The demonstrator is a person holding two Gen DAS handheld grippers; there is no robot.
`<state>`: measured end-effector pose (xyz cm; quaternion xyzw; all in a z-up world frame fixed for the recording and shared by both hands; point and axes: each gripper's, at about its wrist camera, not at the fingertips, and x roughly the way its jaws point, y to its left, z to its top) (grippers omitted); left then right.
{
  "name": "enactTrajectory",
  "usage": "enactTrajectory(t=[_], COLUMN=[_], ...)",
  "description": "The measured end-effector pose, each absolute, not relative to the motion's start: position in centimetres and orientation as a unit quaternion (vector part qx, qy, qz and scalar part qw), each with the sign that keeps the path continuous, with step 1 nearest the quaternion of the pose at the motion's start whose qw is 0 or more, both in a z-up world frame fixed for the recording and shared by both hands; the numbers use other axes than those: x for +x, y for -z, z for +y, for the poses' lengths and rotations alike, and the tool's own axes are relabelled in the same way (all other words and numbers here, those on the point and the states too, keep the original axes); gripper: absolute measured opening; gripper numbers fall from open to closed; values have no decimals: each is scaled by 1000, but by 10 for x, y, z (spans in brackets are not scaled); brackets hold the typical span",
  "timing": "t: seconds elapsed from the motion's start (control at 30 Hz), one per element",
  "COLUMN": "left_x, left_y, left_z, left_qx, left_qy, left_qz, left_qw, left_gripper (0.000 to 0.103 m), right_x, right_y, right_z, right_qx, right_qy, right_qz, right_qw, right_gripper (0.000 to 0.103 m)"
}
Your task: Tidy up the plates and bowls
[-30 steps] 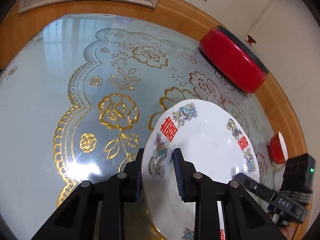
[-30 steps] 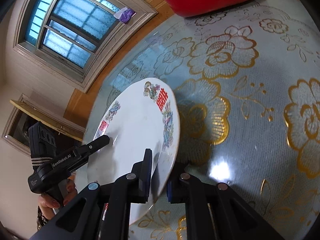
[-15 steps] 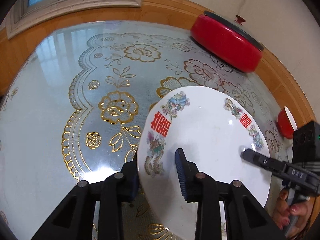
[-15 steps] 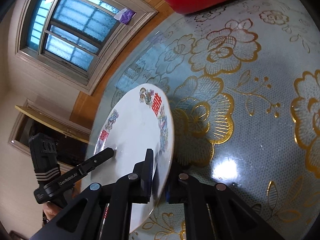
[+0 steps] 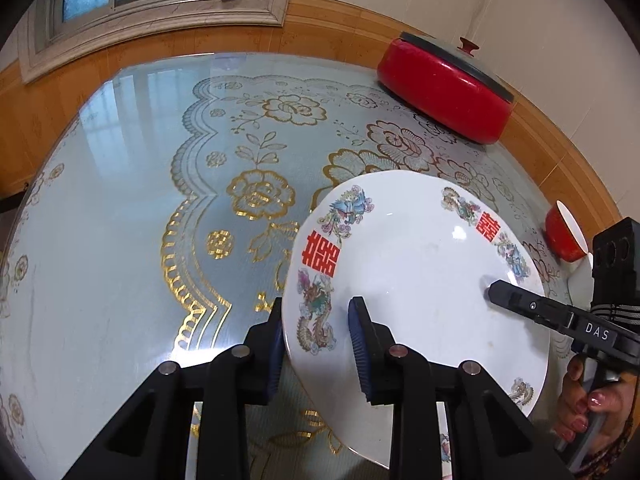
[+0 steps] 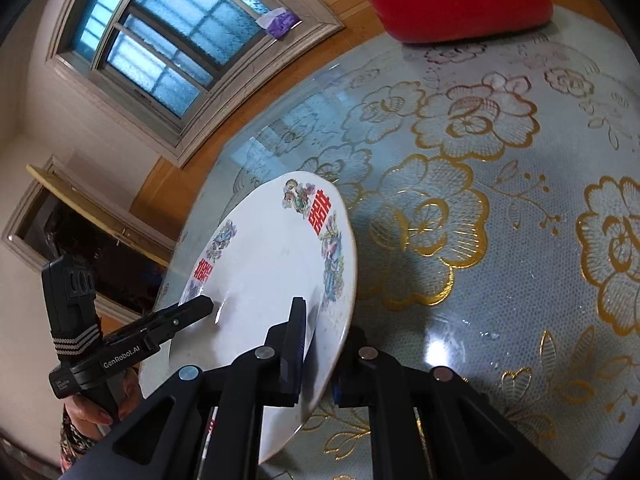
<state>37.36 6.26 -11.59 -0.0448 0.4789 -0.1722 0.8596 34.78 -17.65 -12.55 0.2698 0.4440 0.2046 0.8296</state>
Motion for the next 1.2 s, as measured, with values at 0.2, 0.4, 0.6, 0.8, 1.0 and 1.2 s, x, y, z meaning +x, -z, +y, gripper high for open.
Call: enactTrajectory(t=[0.2, 0.4, 0.6, 0.8, 1.0, 1.2], left_x=[362, 357, 357, 358, 355, 349], left_y=[115, 113, 113, 104, 96, 91], left_z=[65, 69, 70, 70, 70, 71], left_qx=[-37, -38, -43, -44, -41, -37], left_qy=[165, 162, 159, 158, 157, 153], left_qz=[471, 467, 467, 459, 451, 446], left_qw=[866, 869, 869, 873, 878, 881], left_gripper=[30, 29, 27, 27, 27, 27], right_x=[346, 345, 352, 354, 355, 351], right_y=[122, 116, 125, 117, 114, 107], right_z=[-170, -170, -174, -178, -181, -180], right_qx=[264, 259, 283, 290, 306, 305], right_qy=[-210, -213, -220, -226, -232, -236], right_qz=[440, 430, 439, 424, 422, 416], right_qw=[832, 838, 824, 827, 821, 824], right_gripper=[9, 9, 9, 9, 9, 9])
